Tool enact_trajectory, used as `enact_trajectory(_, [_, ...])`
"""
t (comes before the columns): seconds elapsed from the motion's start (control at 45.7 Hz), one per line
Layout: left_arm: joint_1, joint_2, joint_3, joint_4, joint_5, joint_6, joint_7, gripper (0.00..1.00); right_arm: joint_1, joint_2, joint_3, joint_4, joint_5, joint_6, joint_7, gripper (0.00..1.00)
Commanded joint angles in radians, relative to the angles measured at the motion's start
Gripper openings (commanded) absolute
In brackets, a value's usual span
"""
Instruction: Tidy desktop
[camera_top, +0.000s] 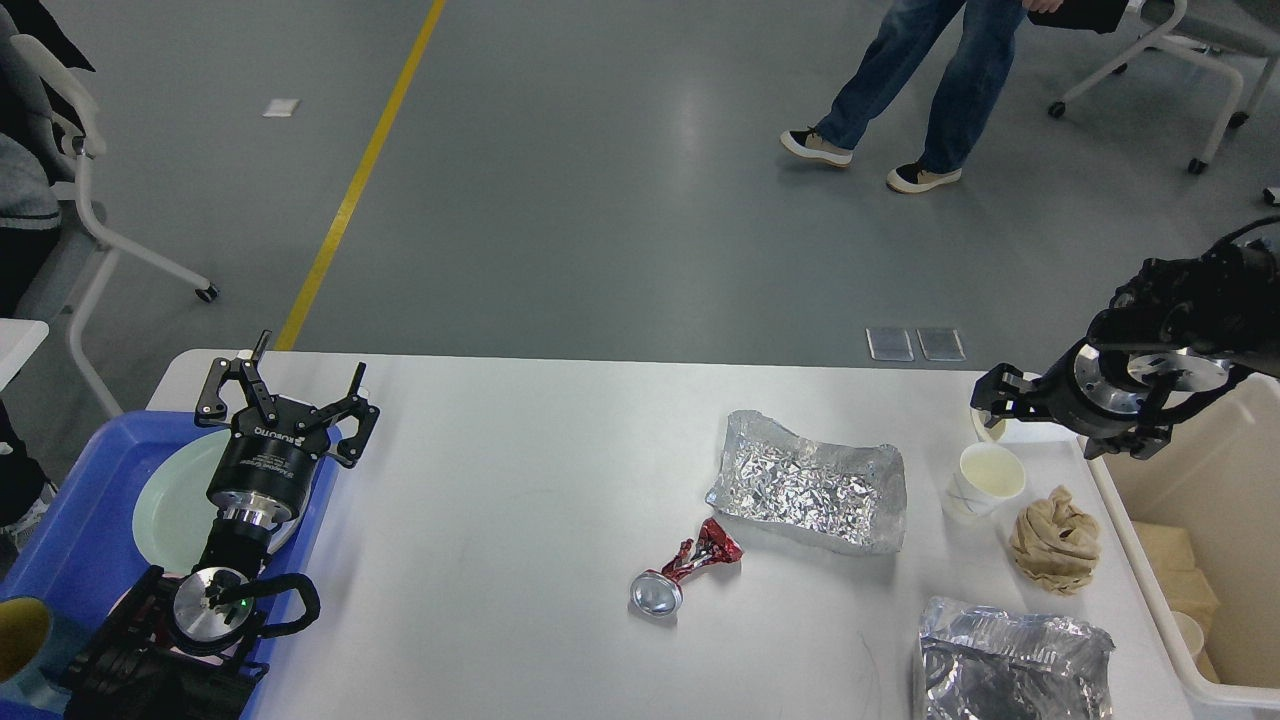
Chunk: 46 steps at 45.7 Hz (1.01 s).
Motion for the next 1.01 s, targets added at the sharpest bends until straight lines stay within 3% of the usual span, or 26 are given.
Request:
enact_trajectory(0.0, [0.0, 0.0, 0.0, 0.0, 0.0, 0.0, 0.0, 0.96, -0.142, 0.004, 0.05, -0.133, 0.001, -0.003, -0.001, 1.0])
enact_trajectory(0.306, [0.0, 0.0, 0.0, 0.0, 0.0, 0.0, 0.0, 0.96, -0.361, 0.059, 0.113, -0.363, 0.001, -0.024, -0.003, 0.93])
enact_trajectory(0.679, [0.0, 0.0, 0.0, 0.0, 0.0, 0.0, 0.0, 0.96, -0.404, 0.061, 0.127, -0.371, 0.001, -0.138, -0.012, 0.84])
enact_trajectory(0.985, [0.0, 0.0, 0.0, 0.0, 0.0, 0.0, 0.0, 0.96, -0.431, 0.063, 0.165, -0.372, 0.0, -0.167, -0.012, 0.66])
